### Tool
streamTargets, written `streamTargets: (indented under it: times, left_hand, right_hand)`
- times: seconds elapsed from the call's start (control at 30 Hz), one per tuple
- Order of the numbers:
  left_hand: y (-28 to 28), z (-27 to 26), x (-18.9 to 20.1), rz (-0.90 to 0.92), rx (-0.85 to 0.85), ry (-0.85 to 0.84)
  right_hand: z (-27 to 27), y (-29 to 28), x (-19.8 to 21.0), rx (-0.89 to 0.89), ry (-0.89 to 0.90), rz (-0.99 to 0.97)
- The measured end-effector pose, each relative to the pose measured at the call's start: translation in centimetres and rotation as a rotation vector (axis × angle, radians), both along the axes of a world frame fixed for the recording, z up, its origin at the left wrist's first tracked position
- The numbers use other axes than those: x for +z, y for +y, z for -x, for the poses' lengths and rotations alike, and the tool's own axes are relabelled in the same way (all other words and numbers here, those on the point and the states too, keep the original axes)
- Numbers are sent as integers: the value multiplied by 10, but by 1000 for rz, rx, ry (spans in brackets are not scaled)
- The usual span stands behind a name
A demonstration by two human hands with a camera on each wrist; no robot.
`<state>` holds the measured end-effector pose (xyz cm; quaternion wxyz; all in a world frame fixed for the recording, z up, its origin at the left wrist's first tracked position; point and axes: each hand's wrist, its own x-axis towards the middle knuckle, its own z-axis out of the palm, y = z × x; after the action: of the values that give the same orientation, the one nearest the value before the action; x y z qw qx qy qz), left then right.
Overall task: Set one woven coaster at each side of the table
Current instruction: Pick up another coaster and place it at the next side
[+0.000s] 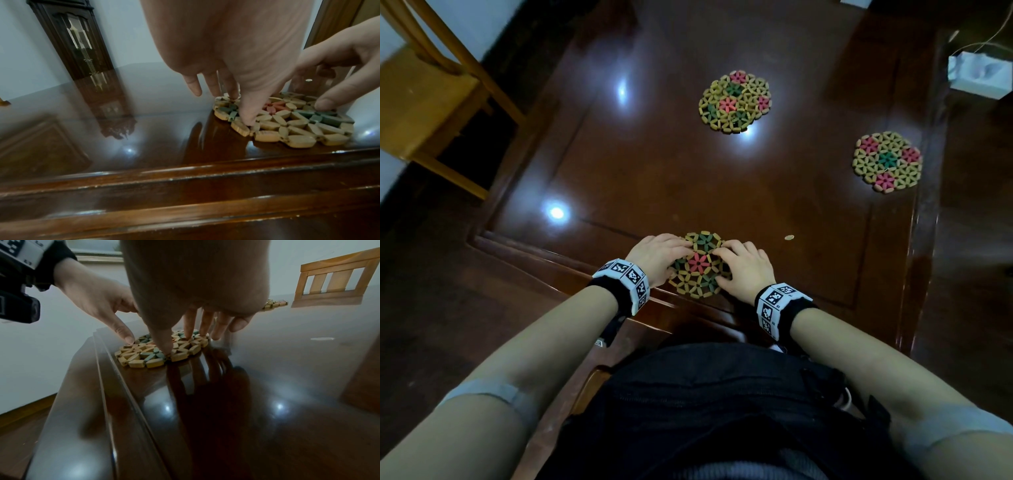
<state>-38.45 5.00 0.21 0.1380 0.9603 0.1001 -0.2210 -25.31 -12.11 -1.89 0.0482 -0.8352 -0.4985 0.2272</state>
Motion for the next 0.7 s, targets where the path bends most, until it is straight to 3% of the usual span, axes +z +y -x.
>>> streamTargets:
  times: [0.1,0.27,0.43,0.5,0.63,0.7]
  left_hand:
    - [0,-1,0,41,38,-11]
    - [21,-18,18,105,250,-127]
    - [79,-64,26,194,515,-241]
    - [103,-91,23,321,659,-296]
    - [143,-158,16,563,888,-353]
    - [161,-188,8,648,977,-366]
  right_hand:
    - [-4,0,4,18,27,-19]
    - [-32,6,24,-39,31,-123]
    - [-94,31,43,-315,51,-105]
    - [-119,50,42,-502,194,-94]
    - [-160,99,37,-889,706,-144]
    - [-176,123,31,-1004,844,-198]
